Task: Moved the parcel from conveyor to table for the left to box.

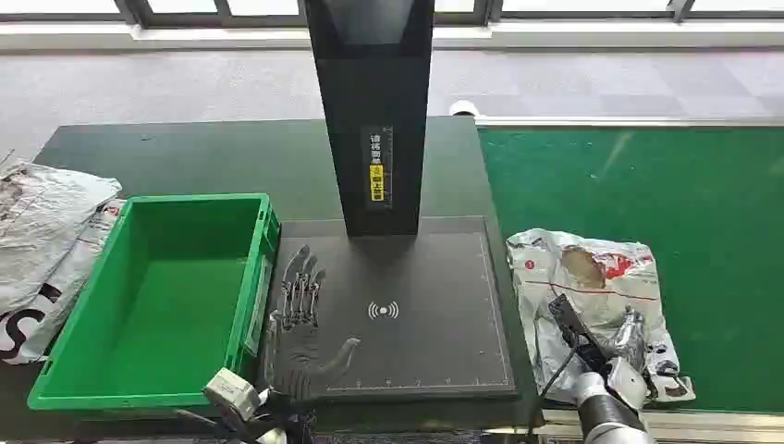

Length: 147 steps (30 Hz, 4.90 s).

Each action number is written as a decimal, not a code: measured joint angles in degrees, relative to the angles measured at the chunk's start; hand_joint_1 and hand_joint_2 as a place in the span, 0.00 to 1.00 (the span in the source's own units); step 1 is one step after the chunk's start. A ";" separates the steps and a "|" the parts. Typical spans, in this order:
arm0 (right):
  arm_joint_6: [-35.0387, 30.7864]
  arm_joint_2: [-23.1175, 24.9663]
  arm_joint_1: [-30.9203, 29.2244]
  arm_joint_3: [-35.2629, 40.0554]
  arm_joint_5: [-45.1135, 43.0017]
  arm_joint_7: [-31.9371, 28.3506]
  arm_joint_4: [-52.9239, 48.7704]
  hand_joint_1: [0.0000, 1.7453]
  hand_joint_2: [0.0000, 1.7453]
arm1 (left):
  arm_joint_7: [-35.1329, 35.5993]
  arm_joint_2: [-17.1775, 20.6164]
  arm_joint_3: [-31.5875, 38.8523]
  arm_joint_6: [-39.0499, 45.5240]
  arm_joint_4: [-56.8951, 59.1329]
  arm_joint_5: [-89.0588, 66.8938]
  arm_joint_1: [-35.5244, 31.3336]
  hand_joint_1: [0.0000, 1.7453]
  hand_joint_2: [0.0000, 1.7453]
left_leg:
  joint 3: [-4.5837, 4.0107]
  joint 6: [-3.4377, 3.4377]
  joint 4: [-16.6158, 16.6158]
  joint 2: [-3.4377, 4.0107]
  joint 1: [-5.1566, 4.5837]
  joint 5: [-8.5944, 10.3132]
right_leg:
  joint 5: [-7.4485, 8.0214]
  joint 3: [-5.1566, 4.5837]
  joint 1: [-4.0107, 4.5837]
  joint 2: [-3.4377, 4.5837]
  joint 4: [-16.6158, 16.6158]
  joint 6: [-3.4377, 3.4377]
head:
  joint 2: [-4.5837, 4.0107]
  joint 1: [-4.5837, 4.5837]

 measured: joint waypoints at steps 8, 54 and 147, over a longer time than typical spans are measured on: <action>0.52 -0.24 0.02 0.15 0.04 0.50 0.31 1.00 1.00 | 0.00 -0.02 0.00 -0.07 0.20 0.02 -0.07 0.00 1.00 | 0.00 0.01 0.00 -0.01 0.00 0.00 | 0.00 0.03 0.00 -0.03 0.00 0.01 | 0.00 0.00; -19.04 14.97 24.81 32.40 -39.32 -46.75 -72.06 1.00 1.00 | 0.00 -0.59 0.00 3.10 2.27 1.38 -1.67 0.00 1.00 | 0.12 -0.08 -0.03 0.07 0.06 -0.04 | -0.06 0.11 0.05 0.03 0.02 -0.10 | 0.00 0.00; -18.97 14.66 28.22 46.03 -35.23 -46.64 -90.11 0.00 1.00 | 24.13 -7.52 0.00 25.77 46.12 -69.31 -22.15 1.00 1.00 | 0.05 -0.10 -0.03 -0.02 0.04 0.07 | 0.02 0.11 0.05 -0.06 0.03 -0.10 | 0.00 0.00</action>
